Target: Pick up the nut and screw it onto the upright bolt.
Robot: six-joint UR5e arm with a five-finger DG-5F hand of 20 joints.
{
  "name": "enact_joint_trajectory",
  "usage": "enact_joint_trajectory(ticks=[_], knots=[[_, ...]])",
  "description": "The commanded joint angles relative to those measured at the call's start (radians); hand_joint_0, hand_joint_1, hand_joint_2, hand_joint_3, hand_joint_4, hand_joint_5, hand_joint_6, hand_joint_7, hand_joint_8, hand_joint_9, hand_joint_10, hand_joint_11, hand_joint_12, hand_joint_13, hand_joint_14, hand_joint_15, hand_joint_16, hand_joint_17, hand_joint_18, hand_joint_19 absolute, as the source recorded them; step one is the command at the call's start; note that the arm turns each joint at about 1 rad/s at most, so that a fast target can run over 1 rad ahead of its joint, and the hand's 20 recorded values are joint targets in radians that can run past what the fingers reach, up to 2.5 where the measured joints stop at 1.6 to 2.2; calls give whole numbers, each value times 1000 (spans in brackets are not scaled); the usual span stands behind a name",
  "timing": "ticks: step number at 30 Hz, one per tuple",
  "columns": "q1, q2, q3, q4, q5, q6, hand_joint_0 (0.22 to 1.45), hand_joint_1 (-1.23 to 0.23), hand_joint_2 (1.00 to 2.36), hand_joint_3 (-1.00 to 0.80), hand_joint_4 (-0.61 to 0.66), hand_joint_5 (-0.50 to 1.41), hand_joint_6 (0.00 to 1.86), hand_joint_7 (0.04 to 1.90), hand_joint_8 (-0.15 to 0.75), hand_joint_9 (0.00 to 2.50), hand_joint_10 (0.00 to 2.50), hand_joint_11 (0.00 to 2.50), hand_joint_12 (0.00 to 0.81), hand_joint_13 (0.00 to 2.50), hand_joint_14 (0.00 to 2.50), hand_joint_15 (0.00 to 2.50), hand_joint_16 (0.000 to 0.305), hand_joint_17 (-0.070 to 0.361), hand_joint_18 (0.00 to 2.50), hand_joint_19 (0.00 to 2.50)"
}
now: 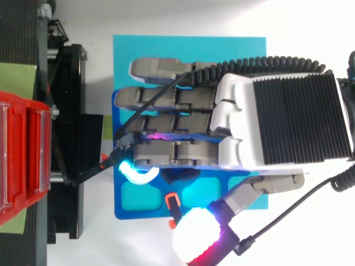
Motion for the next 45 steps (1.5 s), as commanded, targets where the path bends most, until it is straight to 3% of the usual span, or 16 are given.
enact_joint_trajectory(ticks=[1,20,28,45], knots=[[-5,0,0,1,-1,0,515,-122,1000,-500,217,-60,503,1319,264,598,0,0,294,383,0,0,33,74,120,0],[-30,0,0,1,-10,-2,520,-163,1000,-500,228,-48,502,1368,282,658,0,0,287,451,0,0,31,69,186,0],[-42,0,1,1,-30,-2,526,-195,1000,-500,229,-36,502,1398,290,715,0,0,276,507,0,0,29,65,232,0],[-94,0,1,-22,-72,-11,540,-239,1000,-500,208,7,500,1503,298,913,0,0,236,626,0,0,23,53,351,0]])
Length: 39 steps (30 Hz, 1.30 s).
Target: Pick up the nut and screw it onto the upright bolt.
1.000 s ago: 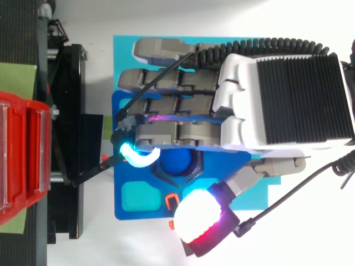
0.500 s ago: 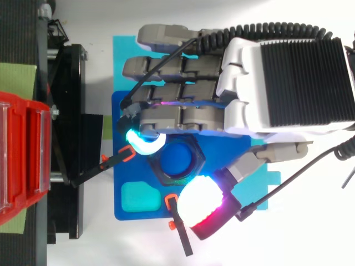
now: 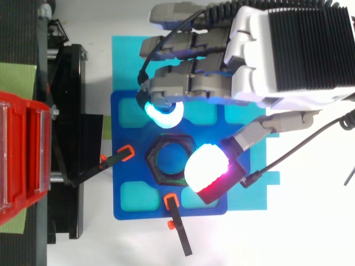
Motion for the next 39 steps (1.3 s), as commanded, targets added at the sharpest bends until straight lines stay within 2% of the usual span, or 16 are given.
enact_joint_trajectory(ticks=[1,6,9,10,11,13,14,16,23,25,31,39], knots=[[-13,1,-1,-2,-15,-9,541,-237,1000,-500,195,17,500,1508,294,934,0,0,232,644,0,0,23,52,357,0],[-27,1,-1,-5,-33,-16,543,-169,1000,-500,160,29,538,1419,284,1023,0,0,223,675,0,0,22,49,377,0],[-31,1,1,1,-39,-16,538,-128,1000,-500,176,29,500,1475,287,1026,0,0,224,679,0,0,22,49,382,0],[-31,1,1,3,-42,-15,538,-123,1000,-500,182,20,501,1435,287,1026,0,0,225,679,0,0,22,49,383,0],[-31,1,4,3,-45,-15,535,-107,1000,-500,212,-15,504,1303,288,1012,0,0,228,670,0,0,22,49,377,0],[-28,1,21,6,-55,-15,532,-94,1000,-500,233,-34,505,1185,285,981,0,0,235,652,0,0,23,51,368,0],[-25,1,24,7,-59,-15,530,-88,1000,-500,260,-52,505,1062,277,956,0,0,240,640,0,0,24,54,354,0],[-23,0,24,13,-61,-15,527,-85,1000,-500,267,-69,504,954,273,928,0,0,248,624,0,0,25,56,338,0],[-17,-42,24,139,-62,-1,518,-53,1000,-500,198,-143,502,663,239,760,0,0,271,512,0,0,30,68,258,0],[-10,-56,22,158,-55,16,517,-49,1000,-500,192,-149,502,645,234,734,0,0,275,499,0,0,31,69,237,0],[13,-56,22,127,-28,30,518,-42,1000,-500,200,-144,502,690,240,694,0,0,282,474,0,0,32,72,216,0],[39,-56,24,75,-18,30,520,-44,1000,-500,212,-125,503,784,249,671,0,0,286,459,0,0,32,72,200,0]])
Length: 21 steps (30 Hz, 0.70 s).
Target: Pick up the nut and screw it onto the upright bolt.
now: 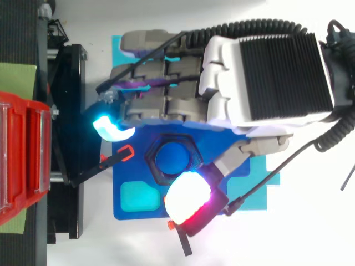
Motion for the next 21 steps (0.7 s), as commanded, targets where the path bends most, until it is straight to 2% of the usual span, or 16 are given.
enact_joint_trajectory(ticks=[1,7,21], knots=[[12,0,0,-20,5,0,521,-45,1000,-500,213,-122,503,795,250,672,0,0,286,459,0,0,32,72,200,0],[26,0,1,-30,7,0,523,-52,1000,-500,231,-109,504,869,258,683,0,0,286,462,0,0,32,72,198,0],[34,0,0,-30,5,0,528,-97,1000,-500,261,-78,504,1061,265,691,0,0,282,472,0,0,31,70,208,0]])
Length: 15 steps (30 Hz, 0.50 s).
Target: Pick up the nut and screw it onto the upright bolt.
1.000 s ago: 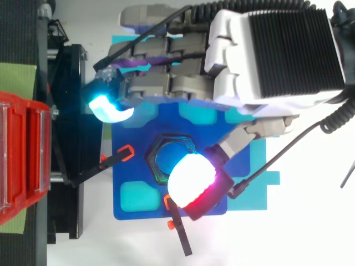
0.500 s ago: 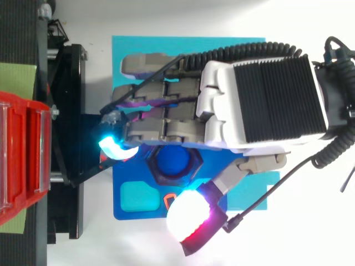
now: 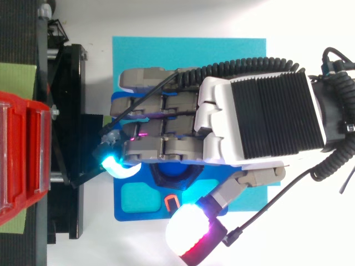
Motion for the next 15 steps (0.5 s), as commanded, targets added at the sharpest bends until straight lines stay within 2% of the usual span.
enact_joint_trajectory(ticks=[1,10,15], knots=[[-1,0,0,0,-1,2,529,-101,1000,-500,259,-75,504,1079,265,693,0,0,282,476,0,0,31,70,214,0],[-13,1,0,0,-7,17,531,-119,1000,-500,251,-63,504,1182,270,711,0,0,278,499,0,0,30,67,225,0],[-27,1,1,0,-13,17,532,-140,1000,-500,243,-57,504,1240,275,714,0,0,274,514,0,0,29,65,243,0]])
